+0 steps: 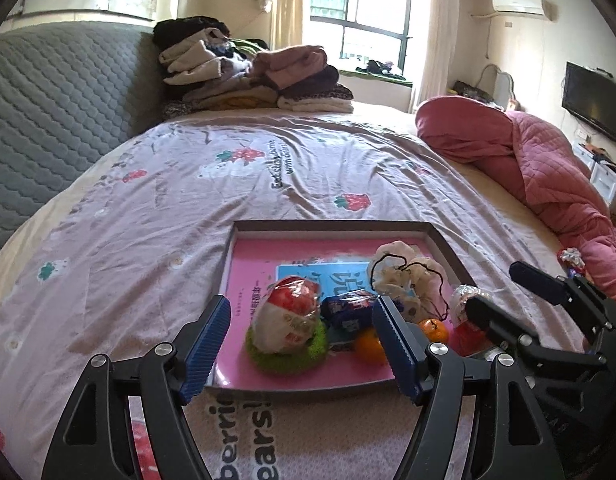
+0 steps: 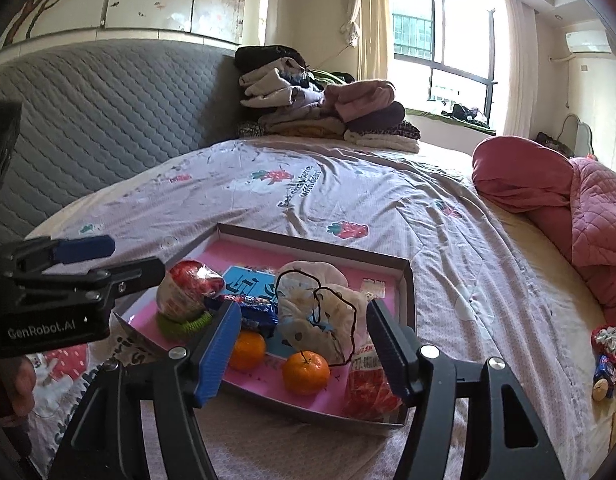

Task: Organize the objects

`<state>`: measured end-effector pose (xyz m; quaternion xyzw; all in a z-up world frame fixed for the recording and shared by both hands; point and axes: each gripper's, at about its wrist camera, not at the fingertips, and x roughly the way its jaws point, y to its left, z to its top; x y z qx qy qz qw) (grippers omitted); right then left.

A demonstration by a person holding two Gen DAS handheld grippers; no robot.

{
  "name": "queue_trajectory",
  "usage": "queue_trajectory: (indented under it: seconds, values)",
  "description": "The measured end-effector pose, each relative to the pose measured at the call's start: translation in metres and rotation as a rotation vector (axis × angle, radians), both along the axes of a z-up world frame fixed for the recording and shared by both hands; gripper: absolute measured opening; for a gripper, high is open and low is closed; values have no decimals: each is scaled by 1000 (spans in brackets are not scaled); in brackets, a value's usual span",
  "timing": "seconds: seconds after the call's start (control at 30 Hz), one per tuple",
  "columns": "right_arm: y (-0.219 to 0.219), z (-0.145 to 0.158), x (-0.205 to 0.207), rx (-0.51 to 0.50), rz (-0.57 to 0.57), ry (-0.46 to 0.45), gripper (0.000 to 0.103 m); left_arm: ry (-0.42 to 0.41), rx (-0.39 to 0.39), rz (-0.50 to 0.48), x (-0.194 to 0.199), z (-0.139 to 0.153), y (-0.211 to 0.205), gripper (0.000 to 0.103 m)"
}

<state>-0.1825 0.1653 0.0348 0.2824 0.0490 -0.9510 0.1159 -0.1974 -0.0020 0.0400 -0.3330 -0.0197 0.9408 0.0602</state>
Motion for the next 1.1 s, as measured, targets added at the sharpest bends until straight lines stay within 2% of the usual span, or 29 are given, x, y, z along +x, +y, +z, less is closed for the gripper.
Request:
queue_trajectory:
  seconds: [0.2,0.33,0.5,0.83,1.1]
  values:
    - [-1,7,13,12,-27,46,65,27,-9,6,18,6,-3,75]
    - [-1,12,21,-5,-22,56,70,37,-14,11,26,10,-5,75]
    - [-1,12,30,-14,-13,53,71,57,-22,18,38,13,-5,76]
    - [8,11,44,-43,-43,62,72,55,-24,21,56,15,-6,76]
    - [15,8,58,-68,-70,72,72,51,-13,16,73,5,-6,76]
